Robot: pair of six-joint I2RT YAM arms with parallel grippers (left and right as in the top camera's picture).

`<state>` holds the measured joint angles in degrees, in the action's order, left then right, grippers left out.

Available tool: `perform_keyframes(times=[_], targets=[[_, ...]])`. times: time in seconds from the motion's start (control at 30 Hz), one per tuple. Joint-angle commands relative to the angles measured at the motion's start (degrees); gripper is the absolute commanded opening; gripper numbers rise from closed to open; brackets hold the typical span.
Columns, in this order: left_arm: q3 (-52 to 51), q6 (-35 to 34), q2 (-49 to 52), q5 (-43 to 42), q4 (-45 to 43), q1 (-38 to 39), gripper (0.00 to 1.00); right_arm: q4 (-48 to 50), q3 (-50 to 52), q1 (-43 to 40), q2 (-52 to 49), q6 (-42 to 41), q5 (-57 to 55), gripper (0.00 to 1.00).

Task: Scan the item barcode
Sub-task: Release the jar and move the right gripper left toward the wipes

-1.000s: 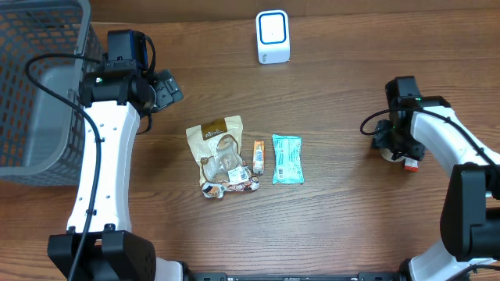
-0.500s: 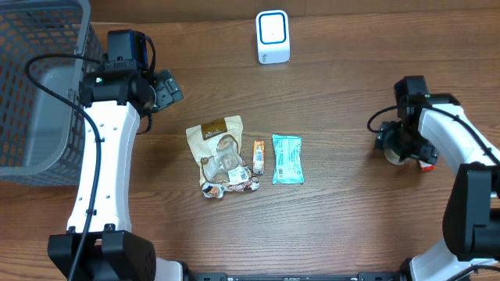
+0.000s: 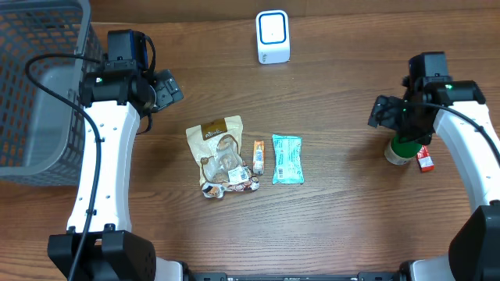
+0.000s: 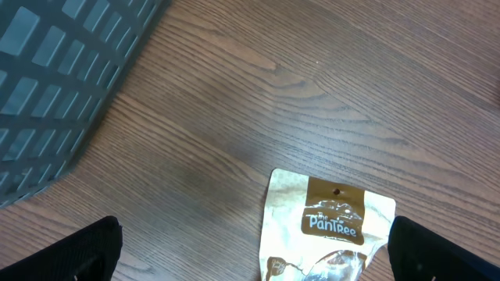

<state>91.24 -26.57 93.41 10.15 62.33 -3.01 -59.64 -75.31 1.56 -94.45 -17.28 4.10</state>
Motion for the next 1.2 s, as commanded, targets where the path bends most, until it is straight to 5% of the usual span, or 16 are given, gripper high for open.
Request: perform_keyframes(times=[0.0, 0.77, 1.17], targets=[[0.44, 0.24, -0.90, 0.76, 0.02, 0.02, 1.00, 1.51, 1.16, 2.14, 0.48, 1.22, 2.86, 0.86], [0.44, 0.24, -0.90, 0.76, 0.00, 0.02, 1.00, 11.63, 14.51, 5.88, 0.48, 1.18, -8.15, 0.86], [0.46, 0.22, -0.90, 0.76, 0.00, 0.02, 1.00, 13.64, 14.95, 5.88, 0.48, -0.98, 2.32, 0.86]])
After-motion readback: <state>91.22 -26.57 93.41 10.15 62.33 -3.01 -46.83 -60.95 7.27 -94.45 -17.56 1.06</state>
